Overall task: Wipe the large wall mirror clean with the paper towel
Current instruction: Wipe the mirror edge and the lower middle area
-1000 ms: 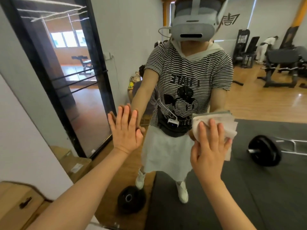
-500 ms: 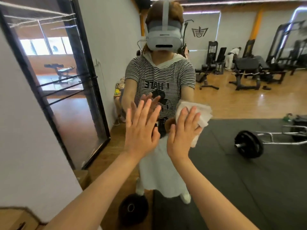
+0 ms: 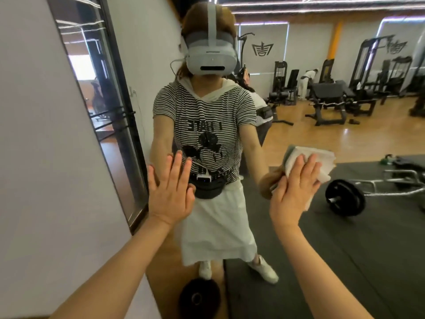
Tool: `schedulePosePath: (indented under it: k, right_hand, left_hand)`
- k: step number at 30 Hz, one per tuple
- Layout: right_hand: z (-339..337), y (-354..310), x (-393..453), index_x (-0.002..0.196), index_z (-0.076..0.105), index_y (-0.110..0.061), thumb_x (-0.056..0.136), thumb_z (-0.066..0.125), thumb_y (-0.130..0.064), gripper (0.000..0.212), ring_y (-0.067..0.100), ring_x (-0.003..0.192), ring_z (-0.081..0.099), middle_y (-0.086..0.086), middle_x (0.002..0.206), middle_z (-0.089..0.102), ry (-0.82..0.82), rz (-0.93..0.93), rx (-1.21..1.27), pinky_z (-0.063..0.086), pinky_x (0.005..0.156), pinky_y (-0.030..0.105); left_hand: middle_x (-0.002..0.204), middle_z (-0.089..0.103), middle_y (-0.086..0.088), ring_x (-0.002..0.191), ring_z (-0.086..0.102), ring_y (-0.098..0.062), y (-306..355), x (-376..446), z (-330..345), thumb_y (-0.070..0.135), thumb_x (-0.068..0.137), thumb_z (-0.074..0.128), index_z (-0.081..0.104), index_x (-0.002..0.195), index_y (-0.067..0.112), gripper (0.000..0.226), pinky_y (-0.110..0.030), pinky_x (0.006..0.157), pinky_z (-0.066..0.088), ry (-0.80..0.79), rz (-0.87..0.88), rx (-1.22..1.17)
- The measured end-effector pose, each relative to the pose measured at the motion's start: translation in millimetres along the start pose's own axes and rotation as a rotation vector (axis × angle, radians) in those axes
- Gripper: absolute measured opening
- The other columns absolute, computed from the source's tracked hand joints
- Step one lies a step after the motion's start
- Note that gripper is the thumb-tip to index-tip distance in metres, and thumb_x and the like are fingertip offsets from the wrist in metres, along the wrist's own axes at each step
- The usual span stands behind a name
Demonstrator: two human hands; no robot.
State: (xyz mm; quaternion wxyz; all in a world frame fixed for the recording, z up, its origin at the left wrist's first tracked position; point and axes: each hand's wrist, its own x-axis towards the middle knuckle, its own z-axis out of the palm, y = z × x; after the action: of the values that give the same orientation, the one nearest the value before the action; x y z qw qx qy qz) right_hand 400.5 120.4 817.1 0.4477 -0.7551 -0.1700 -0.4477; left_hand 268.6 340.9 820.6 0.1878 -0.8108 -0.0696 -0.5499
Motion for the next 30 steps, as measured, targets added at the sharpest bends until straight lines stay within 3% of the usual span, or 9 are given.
schedulePosePath:
  k: [4,9,12,14,17,21,23,27,30]
  right_hand:
    - [27.7,-44.9,-9.6,0.149,0.023,0.001,0.096,0.027,-0.02,0.057,0.04,0.142,0.015,0.029,0.154,0.02,0.146,0.205,0.067,0.011,0.111,0.056]
    - [51.1,-98.5,-63.5,0.152,0.011,-0.017,0.095,0.032,-0.021,0.061,0.02,0.149,-0.006,0.016,0.156,0.01,-0.052,-0.157,0.042,-0.006,0.116,0.042]
    - [37.5,-74.5,-55.0,0.155,0.001,-0.023,0.09,0.036,-0.017,0.075,0.018,0.149,-0.01,0.005,0.162,-0.003,-0.151,-0.406,-0.054,-0.008,0.117,0.041]
    - [17.1,-37.8,-32.9,0.154,0.011,-0.021,0.085,0.039,-0.014,0.075,0.017,0.15,-0.006,0.006,0.162,0.006,-0.183,-0.541,-0.156,-0.003,0.118,0.04]
    - [-7.2,-11.9,-2.1,0.15,0.019,-0.012,0.089,0.037,-0.008,0.064,0.028,0.148,0.003,0.016,0.157,0.019,-0.123,-0.311,-0.118,0.002,0.117,0.043]
    - [10.4,-59.5,-5.6,0.149,0.017,-0.007,0.091,0.03,-0.012,0.059,0.038,0.143,0.006,0.025,0.157,0.015,-0.08,-0.071,-0.033,0.008,0.111,0.063]
    - [26.3,-91.8,-22.4,0.15,0.014,-0.008,0.09,0.029,-0.015,0.062,0.036,0.143,0.004,0.024,0.157,0.011,-0.136,-0.147,-0.044,0.007,0.11,0.062]
    - [33.6,-100.7,-41.7,0.154,0.0,-0.023,0.092,0.033,-0.018,0.07,0.019,0.148,-0.015,0.003,0.162,-0.01,-0.224,-0.419,-0.085,-0.013,0.116,0.04]
    - [16.9,-60.0,-18.4,0.154,0.013,-0.022,0.086,0.04,-0.018,0.072,0.017,0.15,-0.007,0.002,0.163,0.006,-0.238,-0.588,-0.236,0.001,0.118,0.043]
  left_hand:
    - [0.163,-0.005,-0.001,0.15,-0.002,-0.019,-2.5,-1.1,2.8,0.037,0.1,0.014,0.005,0.156,0.018,0.06,-0.05,0.118,-0.001,0.033,0.027,0.011]
    - [0.163,-0.008,-0.003,0.15,-0.003,-0.02,-1.9,0.5,-0.4,0.035,0.093,0.028,0.002,0.156,0.017,0.071,-0.049,0.118,-0.003,0.021,0.036,0.029]
    - [0.163,-0.008,-0.003,0.15,-0.003,-0.02,-2.4,-0.6,0.4,0.035,0.091,0.031,0.003,0.156,0.017,0.073,-0.049,0.119,-0.004,0.013,0.036,0.038]
    - [0.163,-0.007,-0.003,0.15,-0.003,-0.021,-2.1,-1.4,0.9,0.036,0.091,0.031,0.003,0.156,0.017,0.072,-0.048,0.12,-0.004,0.016,0.036,0.039]
    - [0.163,-0.007,-0.003,0.15,-0.003,-0.021,-1.3,-1.1,0.6,0.035,0.091,0.031,0.003,0.156,0.017,0.073,-0.048,0.12,-0.006,0.022,0.03,0.037]
    - [0.163,-0.009,-0.002,0.15,-0.004,-0.02,-1.2,-0.4,0.9,0.035,0.091,0.031,0.001,0.156,0.018,0.074,-0.048,0.119,-0.006,0.013,0.03,0.026]
    - [0.163,-0.01,-0.002,0.15,-0.005,-0.02,-1.7,0.0,0.7,0.035,0.091,0.032,0.0,0.156,0.017,0.074,-0.048,0.119,-0.006,0.007,0.025,0.031]
    - [0.163,-0.01,-0.003,0.15,-0.005,-0.02,-2.0,0.7,-0.7,0.035,0.091,0.032,0.0,0.156,0.016,0.074,-0.048,0.119,-0.007,0.005,0.033,0.042]
    - [0.163,-0.008,-0.002,0.15,-0.003,-0.02,-1.9,1.1,-0.9,0.035,0.091,0.031,0.001,0.156,0.016,0.074,-0.048,0.119,-0.004,0.02,0.031,0.034]
